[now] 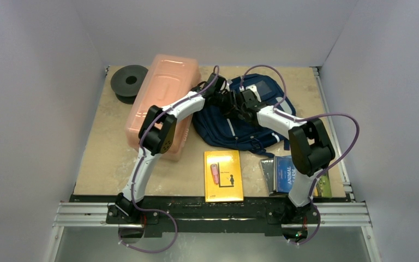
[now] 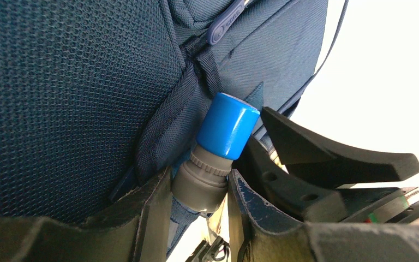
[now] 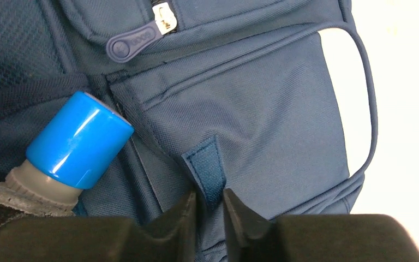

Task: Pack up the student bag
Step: Place the personal item in the student bag.

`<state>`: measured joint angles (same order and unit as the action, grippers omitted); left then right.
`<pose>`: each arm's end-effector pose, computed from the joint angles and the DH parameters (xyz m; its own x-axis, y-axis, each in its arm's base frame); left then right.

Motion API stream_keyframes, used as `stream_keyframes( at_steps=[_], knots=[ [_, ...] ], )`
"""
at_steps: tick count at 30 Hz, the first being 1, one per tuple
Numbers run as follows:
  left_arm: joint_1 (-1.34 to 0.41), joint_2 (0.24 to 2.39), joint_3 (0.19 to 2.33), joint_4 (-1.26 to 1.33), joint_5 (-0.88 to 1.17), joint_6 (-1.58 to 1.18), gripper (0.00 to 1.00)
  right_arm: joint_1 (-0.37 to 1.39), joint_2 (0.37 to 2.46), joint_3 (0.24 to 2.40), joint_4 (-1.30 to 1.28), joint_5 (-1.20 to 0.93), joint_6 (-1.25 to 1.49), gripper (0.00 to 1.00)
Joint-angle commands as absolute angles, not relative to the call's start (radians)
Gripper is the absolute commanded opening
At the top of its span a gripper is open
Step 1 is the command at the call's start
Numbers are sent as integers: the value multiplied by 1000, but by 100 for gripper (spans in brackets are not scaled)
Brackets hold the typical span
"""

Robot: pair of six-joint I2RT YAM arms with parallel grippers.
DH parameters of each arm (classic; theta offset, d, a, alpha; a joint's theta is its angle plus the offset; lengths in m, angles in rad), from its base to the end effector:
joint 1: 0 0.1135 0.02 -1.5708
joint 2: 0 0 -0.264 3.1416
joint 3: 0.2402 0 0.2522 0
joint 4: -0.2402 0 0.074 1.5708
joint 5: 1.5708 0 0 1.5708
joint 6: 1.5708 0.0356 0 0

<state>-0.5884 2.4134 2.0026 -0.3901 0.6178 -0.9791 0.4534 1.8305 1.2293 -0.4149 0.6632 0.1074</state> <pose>0.4355 -0.3154 0.1724 -0.9870 -0.1548 -0.0431 -0.0563 0.5841 -0.8097 0.3489 0.1456 0.1928 -0.7655 -0.2790 -0.5798 0.0286 0.8854 -0.4639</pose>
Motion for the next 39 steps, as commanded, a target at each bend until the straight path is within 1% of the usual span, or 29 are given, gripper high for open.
stream_keyframes(
  at_steps=[1, 3, 5, 9, 14, 21, 24, 29, 31, 39],
  knots=[
    [-581, 2457, 1987, -452, 594, -973, 0, 449, 1756, 1236, -356, 668, 137, 17],
    [-581, 2455, 1988, -453, 601, -969, 0, 449, 1737, 1236, -337, 636, 145, 10],
    [-581, 2447, 1988, -460, 604, -957, 0, 449, 1729, 1240, -332, 626, 148, 0],
    [-586, 2423, 1998, -489, 617, -890, 0, 444, 1723, 1254, -336, 572, 158, 0],
    [-599, 2408, 2054, -639, 587, -767, 0, 427, 1701, 1255, -329, 507, 177, 0],
    [-625, 2402, 2088, -739, 578, -681, 0, 370, 1655, 1230, -296, 418, 211, 0],
    [-639, 2415, 2115, -743, 605, -684, 0, 350, 1633, 1202, -265, 348, 216, 0],
    [-657, 2506, 2260, -797, 627, -699, 0, 345, 1620, 1176, -232, 295, 212, 0],
    [-661, 2532, 2287, -783, 647, -730, 0, 344, 1605, 1162, -215, 276, 216, 0],
    [-658, 2546, 2208, -585, 664, -944, 0, 344, 1538, 1126, -183, 232, 225, 0]
  ],
)
